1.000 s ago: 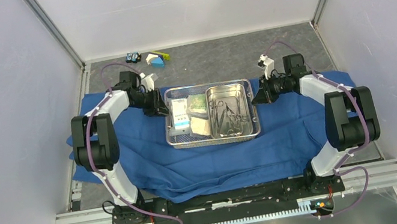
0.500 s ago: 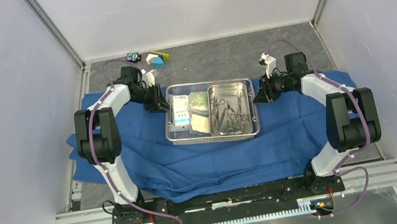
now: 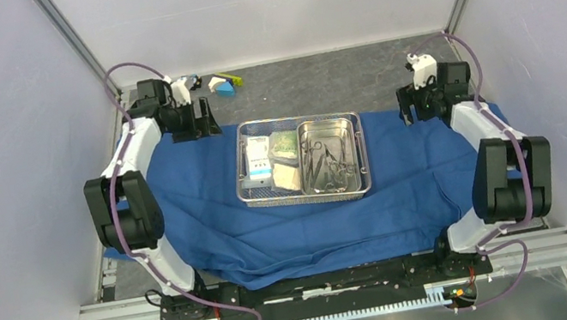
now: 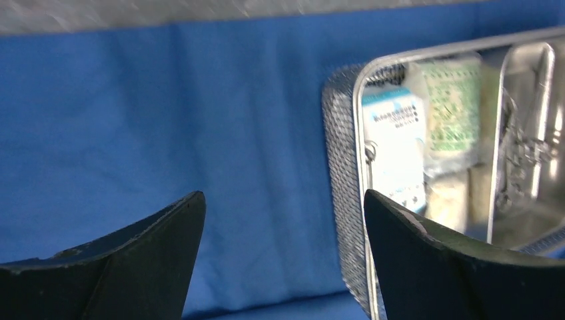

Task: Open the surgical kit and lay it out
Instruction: Smooth out the surgical kit at the center of the board.

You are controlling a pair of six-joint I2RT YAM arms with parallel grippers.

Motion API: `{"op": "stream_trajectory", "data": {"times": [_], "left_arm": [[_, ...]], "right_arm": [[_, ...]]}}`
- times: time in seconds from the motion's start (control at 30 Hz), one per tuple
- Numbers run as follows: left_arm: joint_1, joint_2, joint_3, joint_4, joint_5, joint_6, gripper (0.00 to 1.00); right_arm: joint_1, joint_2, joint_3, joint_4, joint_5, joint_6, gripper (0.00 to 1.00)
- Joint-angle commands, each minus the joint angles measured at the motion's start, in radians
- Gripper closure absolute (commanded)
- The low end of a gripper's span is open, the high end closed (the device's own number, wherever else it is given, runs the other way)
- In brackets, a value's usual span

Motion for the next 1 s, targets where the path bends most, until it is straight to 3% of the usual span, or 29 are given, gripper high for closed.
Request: {"op": "stream_trajectory", "data": {"times": [0.0, 0.1, 0.3, 0.57, 0.73, 0.97], "left_arm": [[-0.005, 0.069, 0.104, 0.028, -0.208, 0.116, 0.07], [0.027, 0.167, 0.186, -0.005, -0.288, 0.176, 0.11], [0.028, 0.351, 0.331, -0.108, -0.314, 0.197, 0.14], [0.019, 0.435, 0.325, -0.165, -0.275, 0.194, 0.19], [0.01, 0.467, 0.308, -0.192, -0.298, 0.209, 0.33], [-0.021, 0.496, 0.283, -0.206, -0.307, 0.219, 0.52]], "right_arm": [[0.004, 0.106, 0.04, 0.048, 0.22, -0.02, 0.17], [0.003, 0.16, 0.047, 0.057, 0.245, -0.036, 0.18], [0.003, 0.231, 0.048, 0.061, 0.258, -0.066, 0.17], [0.003, 0.305, 0.047, 0.056, 0.269, -0.086, 0.19], [0.003, 0.36, 0.062, 0.03, 0.255, -0.092, 0.29], [-0.037, 0.422, 0.109, -0.032, 0.172, -0.109, 0.5]]}}
